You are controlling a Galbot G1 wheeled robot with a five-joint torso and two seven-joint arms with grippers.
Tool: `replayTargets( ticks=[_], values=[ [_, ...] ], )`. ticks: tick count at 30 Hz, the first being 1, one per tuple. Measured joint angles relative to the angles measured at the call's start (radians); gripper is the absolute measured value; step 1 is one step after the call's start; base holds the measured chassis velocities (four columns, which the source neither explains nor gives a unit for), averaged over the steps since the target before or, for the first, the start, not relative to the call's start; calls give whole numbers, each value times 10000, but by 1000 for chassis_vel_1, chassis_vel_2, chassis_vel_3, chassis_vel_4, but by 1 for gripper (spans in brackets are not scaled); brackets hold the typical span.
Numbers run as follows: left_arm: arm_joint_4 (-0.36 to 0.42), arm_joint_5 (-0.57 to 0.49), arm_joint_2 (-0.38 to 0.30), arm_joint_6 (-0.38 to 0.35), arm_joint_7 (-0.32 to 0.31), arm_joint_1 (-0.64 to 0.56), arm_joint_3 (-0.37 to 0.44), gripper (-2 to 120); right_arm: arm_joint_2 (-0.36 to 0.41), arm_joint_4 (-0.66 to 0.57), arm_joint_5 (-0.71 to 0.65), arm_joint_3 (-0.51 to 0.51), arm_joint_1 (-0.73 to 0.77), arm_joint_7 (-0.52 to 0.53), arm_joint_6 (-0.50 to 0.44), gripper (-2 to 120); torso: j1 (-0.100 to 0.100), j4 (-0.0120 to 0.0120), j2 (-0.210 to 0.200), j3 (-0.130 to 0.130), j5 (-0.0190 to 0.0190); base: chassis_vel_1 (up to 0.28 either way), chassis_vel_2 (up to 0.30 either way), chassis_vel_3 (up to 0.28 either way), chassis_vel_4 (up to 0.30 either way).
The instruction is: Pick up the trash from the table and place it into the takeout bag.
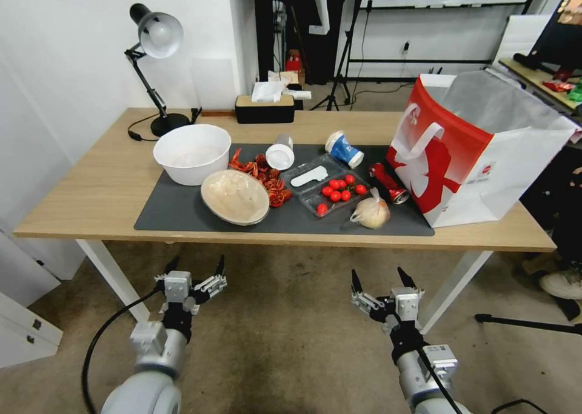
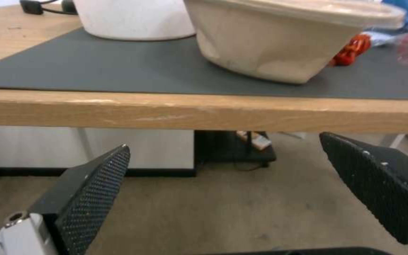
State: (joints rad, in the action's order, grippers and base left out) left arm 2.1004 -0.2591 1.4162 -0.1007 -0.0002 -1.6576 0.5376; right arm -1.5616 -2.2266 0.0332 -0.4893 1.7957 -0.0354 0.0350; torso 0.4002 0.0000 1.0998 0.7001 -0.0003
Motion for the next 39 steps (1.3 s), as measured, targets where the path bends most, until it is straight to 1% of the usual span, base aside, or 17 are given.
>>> replayTargets(
  ticks=[1,7,14,39],
  values=[
    [81,-89,-13,29,3,0,8,100,-8,-105,0,-66,9,6,0,100,0,-1,0,0,5,0,0,0,0],
    [456,-215,-36,96,-55,-63,182,100,-51,-322,-3,-187,27,25,0,100,-1,0,0,0,3,0,0,0,0],
    [664,-224,-39,122,-93,-106,246,100,-92,-380,-4,-185,32,74,0,100,-1,0,0,0,3,0,0,0,0],
    [796,-156,67,141,19,-132,388,100,19,-286,7,-195,-44,13,0,100,-3,0,2,0,3,0,0,0,0]
  ],
)
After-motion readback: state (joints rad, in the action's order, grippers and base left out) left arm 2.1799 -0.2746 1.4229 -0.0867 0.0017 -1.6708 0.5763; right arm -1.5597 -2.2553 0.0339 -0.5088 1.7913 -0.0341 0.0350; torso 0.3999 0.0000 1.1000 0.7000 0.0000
